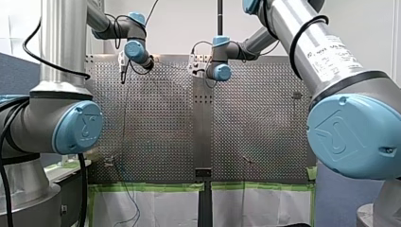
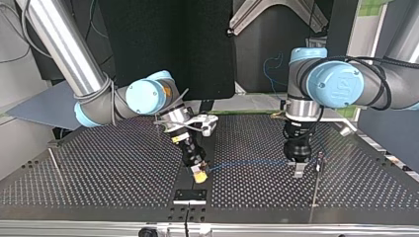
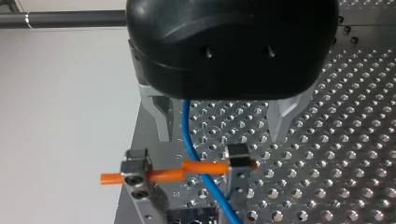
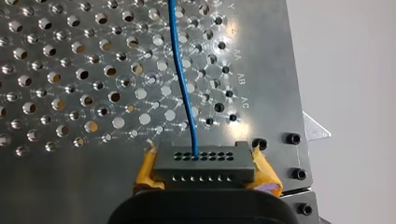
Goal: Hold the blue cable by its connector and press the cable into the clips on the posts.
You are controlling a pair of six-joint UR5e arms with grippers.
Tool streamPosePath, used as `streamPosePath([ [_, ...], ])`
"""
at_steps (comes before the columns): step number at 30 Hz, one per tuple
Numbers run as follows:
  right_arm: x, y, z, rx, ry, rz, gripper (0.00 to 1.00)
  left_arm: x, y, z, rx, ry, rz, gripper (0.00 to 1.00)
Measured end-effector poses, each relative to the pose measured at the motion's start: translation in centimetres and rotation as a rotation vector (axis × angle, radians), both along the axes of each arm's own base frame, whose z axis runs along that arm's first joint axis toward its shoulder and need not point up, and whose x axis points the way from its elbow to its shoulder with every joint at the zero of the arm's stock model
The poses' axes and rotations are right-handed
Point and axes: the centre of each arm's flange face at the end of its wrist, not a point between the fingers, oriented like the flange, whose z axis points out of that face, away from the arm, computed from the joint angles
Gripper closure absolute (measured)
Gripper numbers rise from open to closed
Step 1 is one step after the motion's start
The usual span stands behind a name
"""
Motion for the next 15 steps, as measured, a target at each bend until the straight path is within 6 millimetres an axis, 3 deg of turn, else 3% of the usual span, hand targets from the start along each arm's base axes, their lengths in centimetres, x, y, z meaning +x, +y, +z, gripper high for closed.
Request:
streamPosePath([
  [12,-0.01,0.01,-0.02,0.0,0.003,-0.001,1.0,0.12,0.03,0.43,-0.004,-0.018,0.013,0.0],
  [14,-0.04,-0.02,-0.02,-0.001,0.004,-0.001,1.0,0.15,-0.02,0.48,-0.005,-0.023,0.012,0.33],
  [15,-0.05,-0.03,-0.03,-0.001,0.004,-0.002,1.0,0.16,-0.07,0.52,-0.006,-0.027,0.011,0.33],
])
